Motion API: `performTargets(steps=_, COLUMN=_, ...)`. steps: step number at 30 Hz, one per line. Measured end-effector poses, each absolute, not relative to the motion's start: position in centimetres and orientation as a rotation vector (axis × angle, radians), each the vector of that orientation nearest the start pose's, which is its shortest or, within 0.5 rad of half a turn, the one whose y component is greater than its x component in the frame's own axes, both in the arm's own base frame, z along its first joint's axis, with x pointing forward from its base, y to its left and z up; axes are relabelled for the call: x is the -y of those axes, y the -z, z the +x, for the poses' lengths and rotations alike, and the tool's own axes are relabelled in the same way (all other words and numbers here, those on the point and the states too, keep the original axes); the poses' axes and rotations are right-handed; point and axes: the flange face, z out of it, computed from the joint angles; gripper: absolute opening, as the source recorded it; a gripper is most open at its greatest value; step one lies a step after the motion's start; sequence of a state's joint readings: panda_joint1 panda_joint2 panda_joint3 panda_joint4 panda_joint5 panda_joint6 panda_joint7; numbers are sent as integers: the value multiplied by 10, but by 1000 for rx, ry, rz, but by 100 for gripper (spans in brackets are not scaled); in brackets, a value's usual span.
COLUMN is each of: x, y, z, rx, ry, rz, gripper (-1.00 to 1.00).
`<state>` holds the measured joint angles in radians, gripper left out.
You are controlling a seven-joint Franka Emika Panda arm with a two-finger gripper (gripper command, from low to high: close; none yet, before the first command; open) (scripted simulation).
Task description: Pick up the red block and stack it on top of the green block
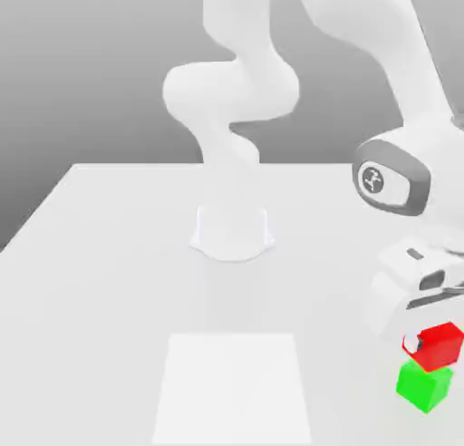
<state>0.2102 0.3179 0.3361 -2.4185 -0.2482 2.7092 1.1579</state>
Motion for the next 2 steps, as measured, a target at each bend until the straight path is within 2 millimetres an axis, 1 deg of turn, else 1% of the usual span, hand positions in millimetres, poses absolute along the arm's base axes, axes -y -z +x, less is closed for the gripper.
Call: performTargets(steps=2, x=-269, y=-187, z=411, rx=-626, ry=1, rz=-3078, gripper=100)
